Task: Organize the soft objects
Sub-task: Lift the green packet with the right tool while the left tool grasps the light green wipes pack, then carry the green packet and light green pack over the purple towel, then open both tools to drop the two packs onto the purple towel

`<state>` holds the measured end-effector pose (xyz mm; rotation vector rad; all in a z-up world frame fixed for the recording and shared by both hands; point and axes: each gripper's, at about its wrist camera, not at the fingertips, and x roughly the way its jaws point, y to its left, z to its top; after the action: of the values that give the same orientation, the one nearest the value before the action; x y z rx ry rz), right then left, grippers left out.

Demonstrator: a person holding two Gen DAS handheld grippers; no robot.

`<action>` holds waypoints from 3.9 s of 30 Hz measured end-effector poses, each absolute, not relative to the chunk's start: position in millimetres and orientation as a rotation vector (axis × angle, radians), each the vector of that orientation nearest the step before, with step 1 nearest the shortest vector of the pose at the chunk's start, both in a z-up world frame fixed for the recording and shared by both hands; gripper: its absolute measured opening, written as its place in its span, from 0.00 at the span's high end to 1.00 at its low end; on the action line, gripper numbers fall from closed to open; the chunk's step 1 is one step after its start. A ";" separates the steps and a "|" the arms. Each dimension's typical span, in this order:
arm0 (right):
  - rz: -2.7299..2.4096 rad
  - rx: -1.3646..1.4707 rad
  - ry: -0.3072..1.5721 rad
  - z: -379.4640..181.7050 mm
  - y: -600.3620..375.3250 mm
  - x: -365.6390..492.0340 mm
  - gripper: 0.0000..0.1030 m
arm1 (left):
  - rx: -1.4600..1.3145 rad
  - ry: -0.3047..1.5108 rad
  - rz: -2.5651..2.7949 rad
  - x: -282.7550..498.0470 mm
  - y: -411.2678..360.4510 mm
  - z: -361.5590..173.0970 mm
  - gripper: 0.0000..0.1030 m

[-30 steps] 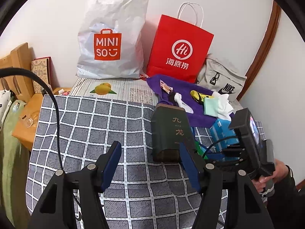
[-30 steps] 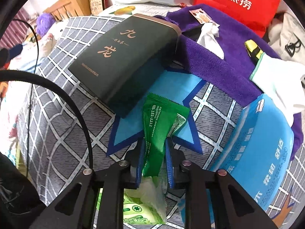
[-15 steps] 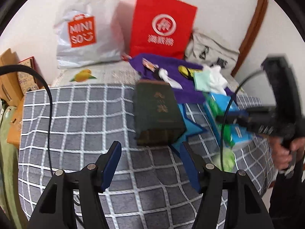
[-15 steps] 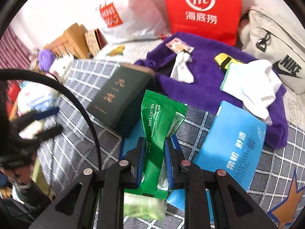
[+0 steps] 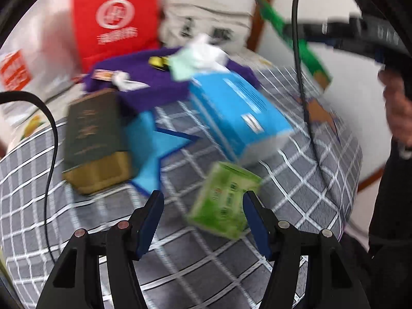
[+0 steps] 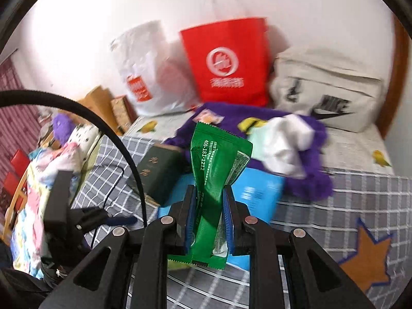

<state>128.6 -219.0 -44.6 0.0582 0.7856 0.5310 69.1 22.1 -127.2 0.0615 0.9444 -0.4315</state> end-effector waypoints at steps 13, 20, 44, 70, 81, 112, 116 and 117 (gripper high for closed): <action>0.427 0.150 0.794 -72.1 -273.1 125.8 0.79 | 0.265 1.083 -0.564 86.9 -42.1 -176.1 0.37; 0.435 0.159 0.816 -83.0 -271.0 133.4 0.79 | 0.283 1.081 -0.613 79.8 -45.7 -175.7 0.40; 0.492 0.114 0.795 -74.0 -255.5 147.7 0.79 | 0.124 0.942 -0.519 101.0 3.7 -116.2 0.61; 0.564 0.057 0.761 -24.0 -190.0 286.7 0.79 | -0.039 0.749 -0.329 219.8 63.6 -22.7 0.61; 0.569 0.026 0.884 -70.2 -174.4 329.6 0.79 | -0.094 0.819 -0.288 288.0 54.1 -41.8 0.61; 0.564 0.029 1.028 -122.0 -164.3 368.4 0.44 | -0.069 1.078 -0.246 339.7 28.3 -128.1 0.40; 0.565 0.043 0.953 -88.5 -168.9 346.8 0.36 | -0.093 1.036 -0.225 326.3 38.8 -104.4 0.28; 0.567 0.045 0.934 -80.8 -169.2 341.7 0.33 | -0.095 1.024 -0.217 321.9 40.8 -97.7 0.25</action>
<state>341.7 -169.2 -80.8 0.0453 0.9336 0.5667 321.9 40.8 -97.7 -0.0952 1.0237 -0.2169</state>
